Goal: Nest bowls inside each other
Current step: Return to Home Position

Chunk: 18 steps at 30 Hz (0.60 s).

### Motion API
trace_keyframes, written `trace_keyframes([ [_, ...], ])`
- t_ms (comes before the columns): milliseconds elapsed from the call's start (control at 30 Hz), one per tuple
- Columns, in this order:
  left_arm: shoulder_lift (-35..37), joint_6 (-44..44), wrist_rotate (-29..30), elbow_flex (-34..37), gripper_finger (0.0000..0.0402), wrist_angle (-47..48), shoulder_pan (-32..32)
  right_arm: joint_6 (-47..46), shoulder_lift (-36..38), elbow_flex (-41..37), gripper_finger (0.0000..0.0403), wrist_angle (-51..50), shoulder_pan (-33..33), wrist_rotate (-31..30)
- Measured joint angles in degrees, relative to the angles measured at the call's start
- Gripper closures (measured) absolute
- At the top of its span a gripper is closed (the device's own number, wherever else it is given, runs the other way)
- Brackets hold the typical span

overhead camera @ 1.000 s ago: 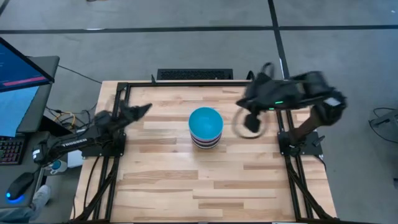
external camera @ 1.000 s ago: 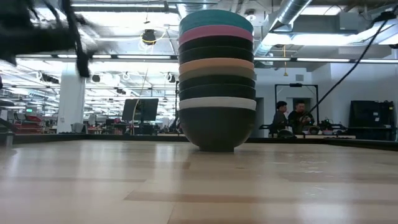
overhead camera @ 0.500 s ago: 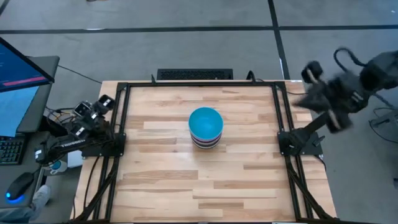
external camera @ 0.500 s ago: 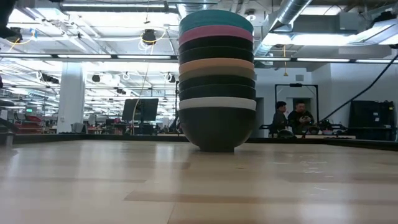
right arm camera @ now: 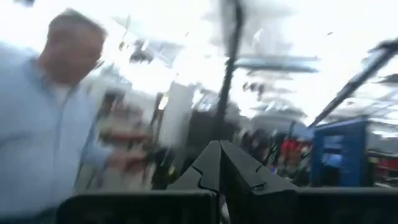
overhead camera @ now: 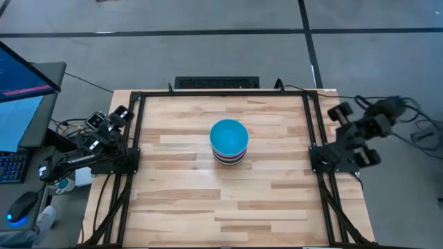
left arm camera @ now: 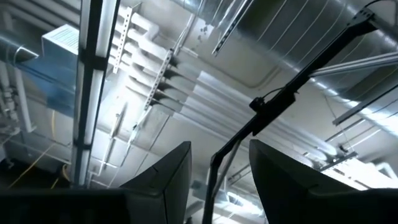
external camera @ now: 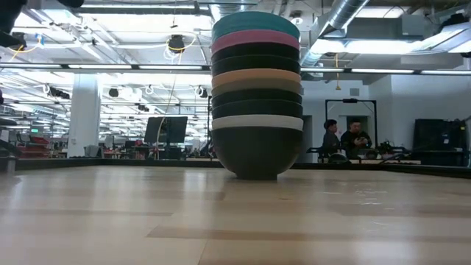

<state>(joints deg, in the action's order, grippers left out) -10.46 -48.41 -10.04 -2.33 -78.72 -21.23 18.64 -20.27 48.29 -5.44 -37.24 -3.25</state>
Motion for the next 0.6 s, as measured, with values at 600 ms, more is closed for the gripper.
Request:
trace_keyframes([
  [600,0.0,9.7,18.1,0.0,0.0249,27.5,0.0,-0.9,20.0,-35.8,0.037,26.7,6.2,-5.8],
])
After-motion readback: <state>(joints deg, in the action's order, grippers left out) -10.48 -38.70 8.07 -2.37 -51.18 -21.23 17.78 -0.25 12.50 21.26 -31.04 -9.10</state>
